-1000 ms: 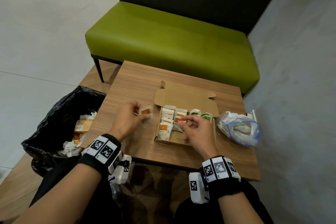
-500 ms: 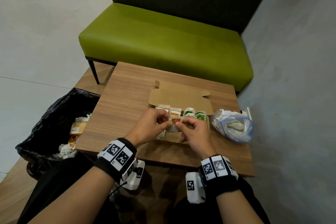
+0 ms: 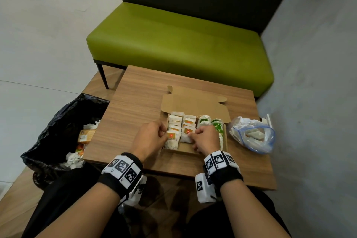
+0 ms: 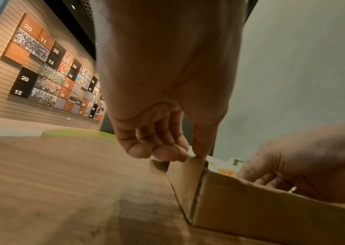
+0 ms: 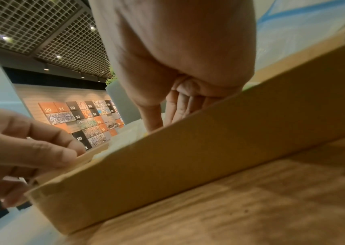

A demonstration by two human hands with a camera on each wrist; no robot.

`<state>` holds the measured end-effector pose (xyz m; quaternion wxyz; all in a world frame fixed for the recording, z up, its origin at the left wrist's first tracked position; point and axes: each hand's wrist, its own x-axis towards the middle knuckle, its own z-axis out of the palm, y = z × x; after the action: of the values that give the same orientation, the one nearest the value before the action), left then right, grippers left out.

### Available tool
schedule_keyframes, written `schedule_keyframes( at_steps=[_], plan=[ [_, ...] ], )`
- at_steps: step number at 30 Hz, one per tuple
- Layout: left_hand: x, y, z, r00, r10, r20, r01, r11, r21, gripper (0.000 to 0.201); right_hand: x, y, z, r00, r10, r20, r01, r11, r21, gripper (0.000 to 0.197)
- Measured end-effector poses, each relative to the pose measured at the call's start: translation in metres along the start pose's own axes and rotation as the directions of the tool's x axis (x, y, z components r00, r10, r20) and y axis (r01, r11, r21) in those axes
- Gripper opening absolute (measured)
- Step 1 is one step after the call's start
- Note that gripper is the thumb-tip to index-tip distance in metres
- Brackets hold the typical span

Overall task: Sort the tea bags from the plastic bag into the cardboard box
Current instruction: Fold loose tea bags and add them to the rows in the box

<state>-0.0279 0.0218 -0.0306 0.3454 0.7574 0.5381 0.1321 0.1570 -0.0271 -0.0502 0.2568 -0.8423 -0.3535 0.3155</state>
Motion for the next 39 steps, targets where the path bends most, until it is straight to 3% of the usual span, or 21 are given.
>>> schedule_keyframes(
  at_steps=[5, 11, 13, 16, 17, 19, 21, 23, 27, 30, 32, 34, 37, 39],
  plan=[
    [0.000, 0.001, 0.000, 1.000, 0.006, -0.002, -0.006, 1.000, 0.013, 0.011, -0.012, -0.007, -0.005, 0.999, 0.041, -0.006, -0.040, 0.987, 0.153, 0.013],
    [-0.010, 0.023, -0.002, 0.996, 0.008, -0.085, -0.001, 0.997, 0.077, 0.009, -0.041, -0.005, -0.065, 0.981, -0.085, -0.173, 0.112, 0.982, 0.150, 0.010],
    [-0.016, 0.041, -0.002, 0.993, 0.073, -0.092, -0.067, 0.995, 0.073, 0.011, -0.049, 0.005, -0.095, 0.923, -0.159, -0.350, 0.172, 0.985, 0.007, 0.008],
    [-0.024, 0.079, 0.008, 0.962, 0.271, -0.031, -0.269, 0.961, 0.065, 0.014, -0.049, 0.033, -0.143, 0.780, -0.210, -0.589, 0.059, 0.963, -0.264, 0.011],
    [-0.026, 0.092, 0.015, 0.935, 0.355, 0.017, -0.356, 0.931, 0.077, 0.016, -0.045, 0.042, -0.157, 0.784, -0.188, -0.592, -0.007, 0.950, -0.311, 0.011],
    [-0.027, 0.119, 0.034, 0.861, 0.489, 0.140, -0.504, 0.857, 0.107, 0.020, -0.033, 0.059, -0.174, 0.857, -0.122, -0.500, -0.099, 0.914, -0.394, 0.011],
    [-0.022, 0.145, 0.056, 0.798, 0.550, 0.247, -0.590, 0.797, 0.131, 0.026, -0.021, 0.071, -0.181, 0.917, -0.085, -0.389, -0.128, 0.863, -0.489, 0.015],
    [-0.015, 0.170, 0.077, 0.765, 0.556, 0.325, -0.622, 0.769, 0.148, 0.032, -0.012, 0.078, -0.182, 0.936, -0.087, -0.342, -0.129, 0.819, -0.559, 0.017],
    [0.004, 0.199, 0.112, 0.749, 0.546, 0.374, -0.657, 0.686, 0.314, 0.030, -0.005, 0.090, -0.174, 0.938, -0.076, -0.340, -0.144, 0.803, -0.579, 0.029],
    [0.016, 0.203, 0.122, 0.787, 0.467, 0.403, -0.616, 0.614, 0.493, 0.029, -0.006, 0.097, -0.170, 0.947, -0.094, -0.308, -0.095, 0.831, -0.548, 0.049],
    [0.021, 0.203, 0.124, 0.802, 0.444, 0.400, -0.598, 0.595, 0.537, 0.028, -0.008, 0.100, -0.170, 0.951, -0.118, -0.285, -0.034, 0.878, -0.477, 0.059],
    [0.020, 0.203, 0.124, 0.807, 0.480, 0.344, -0.590, 0.627, 0.509, 0.026, -0.012, 0.102, -0.176, 0.943, -0.135, -0.305, 0.034, 0.948, -0.316, 0.054],
    [0.009, 0.202, 0.120, 0.798, 0.586, 0.140, -0.599, 0.748, 0.284, 0.023, -0.026, 0.101, -0.190, 0.933, -0.143, -0.330, 0.053, 0.962, -0.266, 0.034],
    [-0.004, 0.203, 0.117, 0.772, 0.635, 0.027, -0.633, 0.763, 0.132, 0.032, -0.039, 0.100, -0.199, 0.928, -0.182, -0.324, 0.082, 0.950, -0.300, 0.026]
  ],
)
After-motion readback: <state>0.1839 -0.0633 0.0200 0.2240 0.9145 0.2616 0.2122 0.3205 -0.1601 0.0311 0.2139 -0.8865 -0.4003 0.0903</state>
